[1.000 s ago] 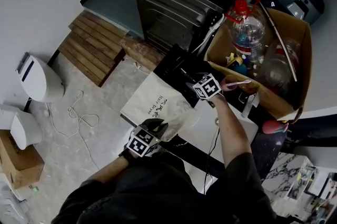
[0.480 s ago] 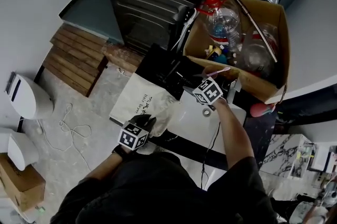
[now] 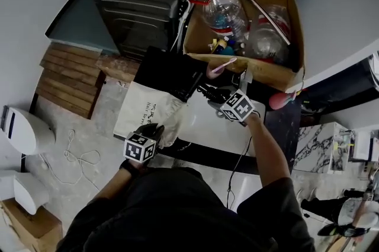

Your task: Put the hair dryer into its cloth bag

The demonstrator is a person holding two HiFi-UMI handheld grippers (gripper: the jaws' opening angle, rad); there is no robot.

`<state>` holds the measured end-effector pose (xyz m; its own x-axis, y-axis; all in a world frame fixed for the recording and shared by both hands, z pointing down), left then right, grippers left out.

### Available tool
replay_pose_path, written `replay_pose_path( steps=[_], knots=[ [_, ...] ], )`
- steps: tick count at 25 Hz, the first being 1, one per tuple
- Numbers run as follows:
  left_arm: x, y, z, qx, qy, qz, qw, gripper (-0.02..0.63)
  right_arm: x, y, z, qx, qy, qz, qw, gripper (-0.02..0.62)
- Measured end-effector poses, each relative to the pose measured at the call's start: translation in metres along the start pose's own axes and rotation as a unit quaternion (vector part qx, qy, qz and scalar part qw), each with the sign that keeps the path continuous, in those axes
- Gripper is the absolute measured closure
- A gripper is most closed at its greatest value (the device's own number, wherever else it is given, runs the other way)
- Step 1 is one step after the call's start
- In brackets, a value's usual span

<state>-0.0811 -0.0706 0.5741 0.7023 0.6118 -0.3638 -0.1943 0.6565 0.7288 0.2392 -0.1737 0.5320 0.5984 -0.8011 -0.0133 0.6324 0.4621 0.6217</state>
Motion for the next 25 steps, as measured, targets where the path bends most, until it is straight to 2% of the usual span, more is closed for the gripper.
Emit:
replay_pose_path(
  steps=[14, 25],
  knots=[
    [0.003, 0.001, 0.003, -0.009, 0.0, 0.006, 0.9999, 0.571, -0.043, 0.087, -0.048, -0.023, 0.013, 0.058, 0.998, 0.373],
    [0.005, 0.004, 0.005, -0.007, -0.005, 0.005, 0.9999, 0.571, -0.078, 0.122, -0.048, -0.032, 0.002, 0.078, 0.996, 0.373]
  ],
)
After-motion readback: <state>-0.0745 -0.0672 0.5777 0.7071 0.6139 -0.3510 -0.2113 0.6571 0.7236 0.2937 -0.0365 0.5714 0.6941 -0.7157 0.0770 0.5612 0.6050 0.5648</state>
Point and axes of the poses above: the fingertips, and each gripper's own axes: z forward along the fingers, x to its right, y out of its underside, the point moved 10 cm from there along -z, backward along the fingers, and after that the axes turned 1 degree about x, right-handed, at the moved point
